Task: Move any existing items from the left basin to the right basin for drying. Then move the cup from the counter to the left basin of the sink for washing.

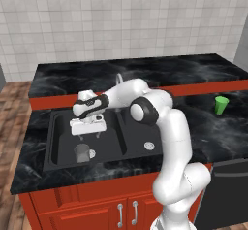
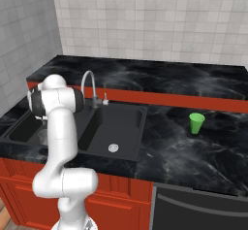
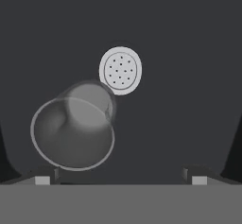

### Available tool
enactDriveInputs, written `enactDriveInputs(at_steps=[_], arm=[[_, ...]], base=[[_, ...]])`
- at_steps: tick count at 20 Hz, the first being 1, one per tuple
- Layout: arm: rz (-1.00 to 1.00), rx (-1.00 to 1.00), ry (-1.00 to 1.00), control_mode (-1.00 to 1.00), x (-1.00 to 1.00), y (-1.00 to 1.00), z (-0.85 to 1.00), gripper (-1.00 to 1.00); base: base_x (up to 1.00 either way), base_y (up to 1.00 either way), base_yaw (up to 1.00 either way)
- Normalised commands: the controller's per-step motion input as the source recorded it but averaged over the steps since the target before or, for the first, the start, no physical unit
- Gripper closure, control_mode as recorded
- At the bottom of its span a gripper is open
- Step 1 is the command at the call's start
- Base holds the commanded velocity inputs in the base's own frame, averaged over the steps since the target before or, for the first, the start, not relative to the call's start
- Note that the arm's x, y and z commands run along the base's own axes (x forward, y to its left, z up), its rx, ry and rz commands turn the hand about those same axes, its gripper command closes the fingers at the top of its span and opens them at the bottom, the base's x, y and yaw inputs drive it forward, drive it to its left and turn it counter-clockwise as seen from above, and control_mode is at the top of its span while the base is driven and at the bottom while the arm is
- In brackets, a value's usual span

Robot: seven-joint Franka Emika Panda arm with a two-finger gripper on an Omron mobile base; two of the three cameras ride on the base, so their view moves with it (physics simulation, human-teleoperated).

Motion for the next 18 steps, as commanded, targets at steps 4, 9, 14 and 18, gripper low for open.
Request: enactDriveInputs(at_steps=[4, 9, 14, 18], arm=[[0.0, -0.02, 0.0, -1.0, 0.01, 0.07, -0.25, -1.0], [0.0, -0.01, 0.0, -1.0, 0.05, 0.04, -0.23, -1.0], [0.0, 0.0, 0.0, -1.0, 0.08, 0.02, -0.17, -1.0], [0.0, 0.0, 0.0, -1.0, 0.05, 0.0, -0.17, -1.0]], base=[[0.0, 0.0, 0.0], [0.0, 0.0, 0.0], [0.0, 0.0, 0.0], [0.0, 0.0, 0.0]])
